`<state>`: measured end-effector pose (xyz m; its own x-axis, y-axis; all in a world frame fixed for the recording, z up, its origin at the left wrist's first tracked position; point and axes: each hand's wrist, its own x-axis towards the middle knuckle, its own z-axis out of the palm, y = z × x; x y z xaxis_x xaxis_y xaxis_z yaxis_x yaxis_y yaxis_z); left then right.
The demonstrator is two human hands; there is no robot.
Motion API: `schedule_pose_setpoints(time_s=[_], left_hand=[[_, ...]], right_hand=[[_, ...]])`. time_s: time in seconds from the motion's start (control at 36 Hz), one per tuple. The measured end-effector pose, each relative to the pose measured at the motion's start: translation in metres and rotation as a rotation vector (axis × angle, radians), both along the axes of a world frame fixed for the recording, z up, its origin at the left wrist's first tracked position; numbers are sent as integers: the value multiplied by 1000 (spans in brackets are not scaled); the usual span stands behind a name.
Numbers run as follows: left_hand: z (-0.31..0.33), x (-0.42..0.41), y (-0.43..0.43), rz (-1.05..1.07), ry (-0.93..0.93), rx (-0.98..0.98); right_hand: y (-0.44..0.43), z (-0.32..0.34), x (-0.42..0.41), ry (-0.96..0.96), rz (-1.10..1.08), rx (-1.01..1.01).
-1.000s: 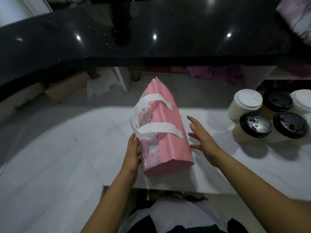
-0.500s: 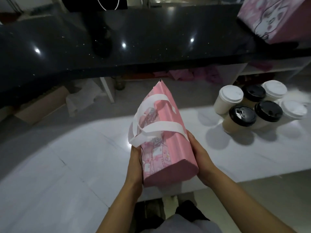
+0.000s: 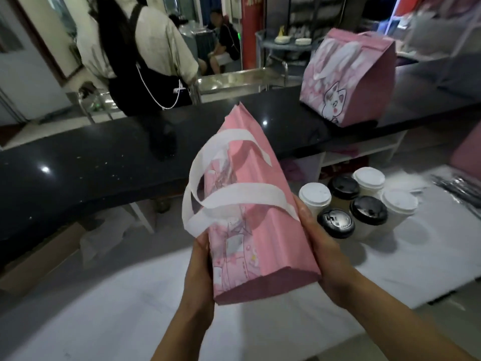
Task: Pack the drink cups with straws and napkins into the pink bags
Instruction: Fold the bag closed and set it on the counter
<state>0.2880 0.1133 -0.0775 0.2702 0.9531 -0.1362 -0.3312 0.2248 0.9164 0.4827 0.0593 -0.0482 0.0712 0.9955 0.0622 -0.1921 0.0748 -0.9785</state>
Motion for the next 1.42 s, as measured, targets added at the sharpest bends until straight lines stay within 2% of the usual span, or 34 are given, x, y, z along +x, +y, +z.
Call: schedule_pose_setpoints(time_s=[0.08, 0.19, 0.42, 0.5, 0.61, 0.75, 0.86, 0.94, 1.0, 1.17, 1.42], left_hand=[[33, 24, 23, -45, -69, 102], [64, 60, 60, 6, -78, 181], [89, 141, 128, 41, -65, 130], [86, 167, 148, 43, -68, 96], [82, 197, 162, 34, -51, 102], [71, 223, 171, -29, -27, 245], [56, 233, 175, -80, 121, 384], [42, 239, 180, -144, 258, 486], [37, 246, 187, -104, 320, 516], [41, 266, 214, -49, 351, 534], [49, 292, 253, -25, 457, 540]], right_hand=[[19, 26, 27, -20, 1, 85], [54, 51, 66, -24, 6, 110], [118, 77, 145, -10, 90, 156], [135, 71, 174, 10, 152, 185], [150, 51, 206, -110, 135, 187], [165, 24, 238, -177, 75, 251], [173, 17, 252, -163, -17, 287], [181, 16, 256, -269, -148, 303], [187, 16, 259, -329, -212, 304], [193, 26, 261, -561, -329, 308], [194, 42, 280, -849, -303, 226]])
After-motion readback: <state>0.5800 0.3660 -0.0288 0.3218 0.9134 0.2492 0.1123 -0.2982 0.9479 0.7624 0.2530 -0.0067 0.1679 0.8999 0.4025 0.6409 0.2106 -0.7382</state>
